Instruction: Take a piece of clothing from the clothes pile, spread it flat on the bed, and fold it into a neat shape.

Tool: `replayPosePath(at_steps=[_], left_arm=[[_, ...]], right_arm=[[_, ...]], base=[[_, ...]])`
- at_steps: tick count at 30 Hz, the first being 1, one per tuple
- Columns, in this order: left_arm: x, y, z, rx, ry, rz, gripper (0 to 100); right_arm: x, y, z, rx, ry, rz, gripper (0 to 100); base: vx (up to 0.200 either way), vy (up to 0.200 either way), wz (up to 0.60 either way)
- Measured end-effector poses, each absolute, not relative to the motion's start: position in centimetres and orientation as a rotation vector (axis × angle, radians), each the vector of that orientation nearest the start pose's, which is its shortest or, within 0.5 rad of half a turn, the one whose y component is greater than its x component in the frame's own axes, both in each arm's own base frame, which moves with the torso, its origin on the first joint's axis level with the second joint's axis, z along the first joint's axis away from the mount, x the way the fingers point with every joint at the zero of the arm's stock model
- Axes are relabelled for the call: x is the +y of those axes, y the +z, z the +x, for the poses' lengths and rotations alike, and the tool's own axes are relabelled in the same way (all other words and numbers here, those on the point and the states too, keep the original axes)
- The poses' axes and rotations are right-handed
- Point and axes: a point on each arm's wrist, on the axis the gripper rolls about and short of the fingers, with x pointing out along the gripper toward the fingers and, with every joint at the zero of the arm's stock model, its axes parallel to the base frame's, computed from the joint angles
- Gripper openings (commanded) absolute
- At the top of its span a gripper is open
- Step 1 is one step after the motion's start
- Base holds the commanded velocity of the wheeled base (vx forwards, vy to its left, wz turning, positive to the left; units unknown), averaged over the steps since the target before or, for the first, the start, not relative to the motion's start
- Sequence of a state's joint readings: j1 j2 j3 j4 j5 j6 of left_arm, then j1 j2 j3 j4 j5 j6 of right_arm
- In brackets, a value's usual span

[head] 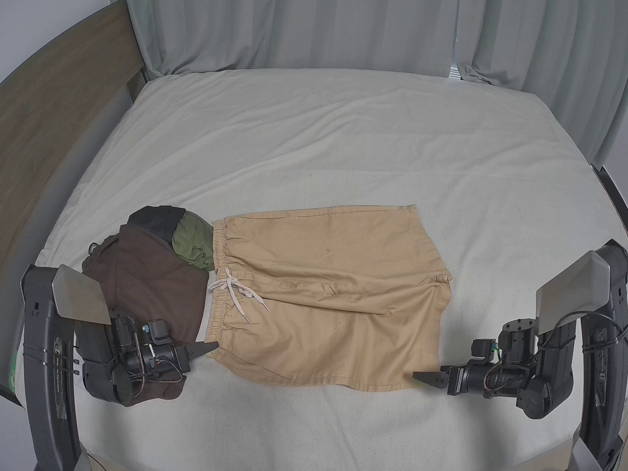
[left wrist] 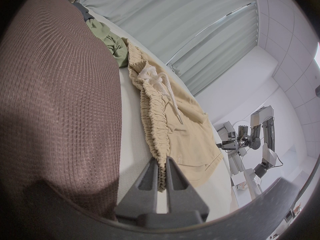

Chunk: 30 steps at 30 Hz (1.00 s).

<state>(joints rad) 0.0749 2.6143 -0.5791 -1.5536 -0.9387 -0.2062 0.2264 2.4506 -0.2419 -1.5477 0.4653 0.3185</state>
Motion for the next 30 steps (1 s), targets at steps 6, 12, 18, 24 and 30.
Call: replayPosePath(at_steps=[6,12,18,24,30], left_arm=[[0.7,-8.3,33.2,0.524,-0.802,-0.432,0],[0.7,-8.4,33.2,0.526,-0.802,-0.433,0],[0.7,-8.5,33.2,0.526,-0.802,-0.434,0],[0.7,-8.6,33.2,0.527,-0.803,-0.435,0],[0.7,-8.6,33.2,0.529,-0.802,-0.438,0]], right_arm=[[7.4,-5.8,25.7,0.784,0.565,0.379,100],[7.8,-5.7,25.7,0.794,0.565,0.403,100],[8.2,-5.6,25.6,0.803,0.572,0.43,100],[8.2,-5.6,25.9,0.798,0.568,0.433,0],[8.1,-5.6,26.0,0.795,0.565,0.432,0]], base=[[0.0,0.0,0.0],[0.0,0.0,0.0],[0.0,0.0,0.0],[0.0,0.0,0.0],[0.0,0.0,0.0]])
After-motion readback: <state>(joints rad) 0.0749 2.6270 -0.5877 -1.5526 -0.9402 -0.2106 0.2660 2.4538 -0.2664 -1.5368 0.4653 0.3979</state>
